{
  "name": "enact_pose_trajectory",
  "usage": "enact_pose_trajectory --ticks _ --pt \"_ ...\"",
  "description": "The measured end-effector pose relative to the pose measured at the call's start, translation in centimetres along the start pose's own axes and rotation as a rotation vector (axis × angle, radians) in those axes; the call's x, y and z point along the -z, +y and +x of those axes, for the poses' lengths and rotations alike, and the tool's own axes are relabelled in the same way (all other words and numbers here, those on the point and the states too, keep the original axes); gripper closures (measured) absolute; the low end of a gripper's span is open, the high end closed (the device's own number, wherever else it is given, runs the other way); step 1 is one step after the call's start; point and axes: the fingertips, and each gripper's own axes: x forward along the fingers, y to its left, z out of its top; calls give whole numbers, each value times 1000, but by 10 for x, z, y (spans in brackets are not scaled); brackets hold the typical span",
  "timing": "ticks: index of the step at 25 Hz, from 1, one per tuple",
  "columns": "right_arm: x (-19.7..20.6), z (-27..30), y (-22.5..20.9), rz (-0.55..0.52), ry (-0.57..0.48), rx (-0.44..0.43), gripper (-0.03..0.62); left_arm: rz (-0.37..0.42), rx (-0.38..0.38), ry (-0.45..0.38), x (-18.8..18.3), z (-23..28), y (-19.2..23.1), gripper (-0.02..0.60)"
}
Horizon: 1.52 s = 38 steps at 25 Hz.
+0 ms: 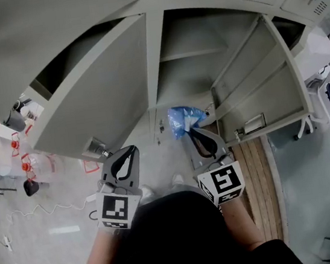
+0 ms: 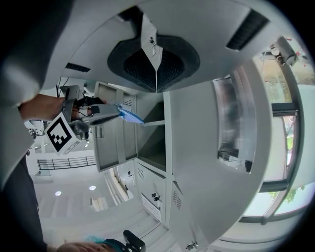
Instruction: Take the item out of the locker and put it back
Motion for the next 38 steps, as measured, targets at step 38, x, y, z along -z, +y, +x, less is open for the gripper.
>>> enact_pose_trajectory --ticks 38 --pt "-102 118 -124 -14 -118 150 563 -105 -230 47 -3 -12 28 569"
